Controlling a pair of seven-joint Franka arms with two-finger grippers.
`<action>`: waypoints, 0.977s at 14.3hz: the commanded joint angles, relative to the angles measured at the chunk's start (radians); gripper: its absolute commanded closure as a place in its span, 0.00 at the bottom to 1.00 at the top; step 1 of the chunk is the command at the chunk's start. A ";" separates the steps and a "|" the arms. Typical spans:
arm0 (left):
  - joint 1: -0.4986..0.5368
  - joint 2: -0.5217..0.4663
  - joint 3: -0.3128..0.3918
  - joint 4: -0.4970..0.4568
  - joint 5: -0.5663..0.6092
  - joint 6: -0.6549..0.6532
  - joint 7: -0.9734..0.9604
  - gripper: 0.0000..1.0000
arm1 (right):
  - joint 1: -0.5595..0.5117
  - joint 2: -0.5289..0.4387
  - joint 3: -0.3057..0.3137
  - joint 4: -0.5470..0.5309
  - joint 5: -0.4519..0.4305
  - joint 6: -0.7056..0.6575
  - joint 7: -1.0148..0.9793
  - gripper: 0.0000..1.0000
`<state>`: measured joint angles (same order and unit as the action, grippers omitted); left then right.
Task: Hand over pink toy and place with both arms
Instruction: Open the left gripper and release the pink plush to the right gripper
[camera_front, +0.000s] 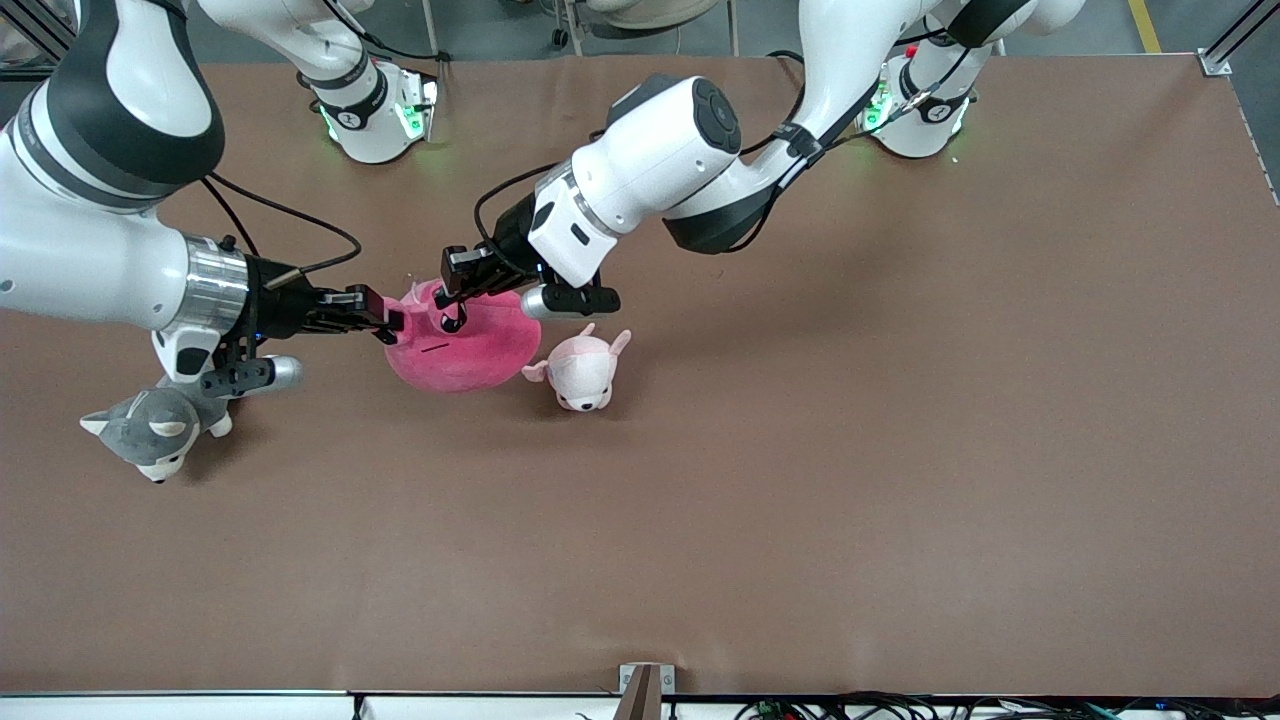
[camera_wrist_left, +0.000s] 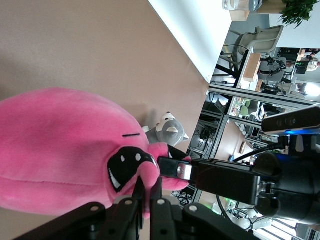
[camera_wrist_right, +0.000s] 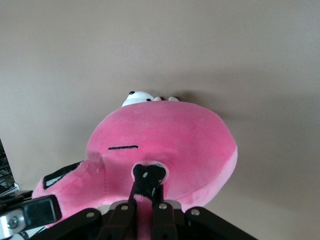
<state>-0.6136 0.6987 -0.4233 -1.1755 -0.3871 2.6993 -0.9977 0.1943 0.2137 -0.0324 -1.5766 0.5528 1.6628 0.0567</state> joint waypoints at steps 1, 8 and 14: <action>0.002 -0.005 0.004 0.005 -0.015 0.007 -0.010 0.75 | -0.004 -0.016 0.003 0.001 -0.047 -0.014 0.009 0.99; 0.029 -0.025 0.018 -0.003 -0.001 -0.007 -0.006 0.00 | -0.013 -0.016 0.002 0.003 -0.054 -0.015 0.000 0.99; 0.130 -0.114 0.156 -0.030 0.281 -0.398 0.001 0.00 | -0.125 0.013 0.002 0.000 -0.171 -0.001 -0.040 0.99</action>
<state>-0.5206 0.6339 -0.2800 -1.1740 -0.1731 2.3900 -0.9968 0.1176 0.2185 -0.0407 -1.5728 0.3978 1.6623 0.0336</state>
